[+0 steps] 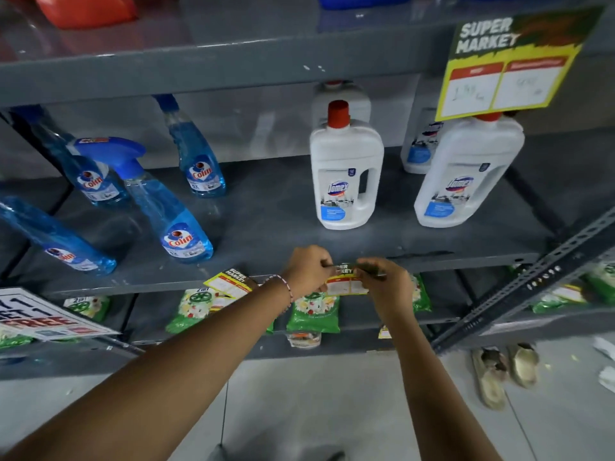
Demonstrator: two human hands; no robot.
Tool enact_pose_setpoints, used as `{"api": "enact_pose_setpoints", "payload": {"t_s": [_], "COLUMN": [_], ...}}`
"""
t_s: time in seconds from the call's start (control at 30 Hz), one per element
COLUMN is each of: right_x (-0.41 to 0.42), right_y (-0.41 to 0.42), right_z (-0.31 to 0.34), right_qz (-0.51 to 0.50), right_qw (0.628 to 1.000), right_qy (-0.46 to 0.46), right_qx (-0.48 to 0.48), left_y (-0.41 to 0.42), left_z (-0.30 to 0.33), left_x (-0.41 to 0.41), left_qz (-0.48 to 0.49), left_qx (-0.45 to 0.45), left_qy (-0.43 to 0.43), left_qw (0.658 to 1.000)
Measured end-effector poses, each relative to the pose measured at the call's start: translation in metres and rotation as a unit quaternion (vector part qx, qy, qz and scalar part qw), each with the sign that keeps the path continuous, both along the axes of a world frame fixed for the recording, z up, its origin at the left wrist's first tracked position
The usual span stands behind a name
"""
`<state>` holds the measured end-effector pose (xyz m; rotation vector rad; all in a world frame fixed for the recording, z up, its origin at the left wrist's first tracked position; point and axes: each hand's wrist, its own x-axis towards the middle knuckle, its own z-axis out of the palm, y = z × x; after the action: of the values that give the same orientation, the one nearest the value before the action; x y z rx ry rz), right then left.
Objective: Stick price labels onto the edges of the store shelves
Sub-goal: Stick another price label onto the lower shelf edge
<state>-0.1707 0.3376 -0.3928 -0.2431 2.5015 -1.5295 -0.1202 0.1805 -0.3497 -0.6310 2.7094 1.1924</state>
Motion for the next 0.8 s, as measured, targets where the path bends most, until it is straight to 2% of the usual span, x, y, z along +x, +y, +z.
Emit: {"api": "enact_pose_setpoints", "payload": {"t_s": [0.13,0.33,0.47,0.53,0.7,0.8], "right_x": [-0.014,-0.023,-0.025,-0.026,-0.026,-0.025], "right_y": [0.032,0.049,0.046,0.045,0.054,0.053], "right_z": [-0.007,-0.014,-0.018,-0.017,-0.018,-0.018], "right_qz": [-0.027,-0.057,-0.075,-0.114,-0.218,-0.217], "right_qw": [0.999,0.998,0.997,0.993,0.974,0.973], "right_qy": [0.002,0.02,0.009,-0.016,-0.012,0.015], "right_qx": [0.023,0.029,0.015,0.001,0.067,0.082], "left_y": [0.04,0.066,0.069,0.069,0.066,0.046], "left_z": [-0.007,-0.02,-0.02,-0.017,-0.013,-0.003], "left_x": [-0.014,-0.03,-0.035,-0.036,-0.031,-0.022], "left_qz": [-0.041,-0.047,-0.034,-0.036,-0.064,-0.082], "left_qx": [-0.047,-0.101,-0.123,-0.138,-0.175,-0.158], "left_qy": [0.009,-0.008,-0.004,-0.005,-0.005,0.004], "left_qw": [0.998,0.994,0.992,0.99,0.982,0.984]}}
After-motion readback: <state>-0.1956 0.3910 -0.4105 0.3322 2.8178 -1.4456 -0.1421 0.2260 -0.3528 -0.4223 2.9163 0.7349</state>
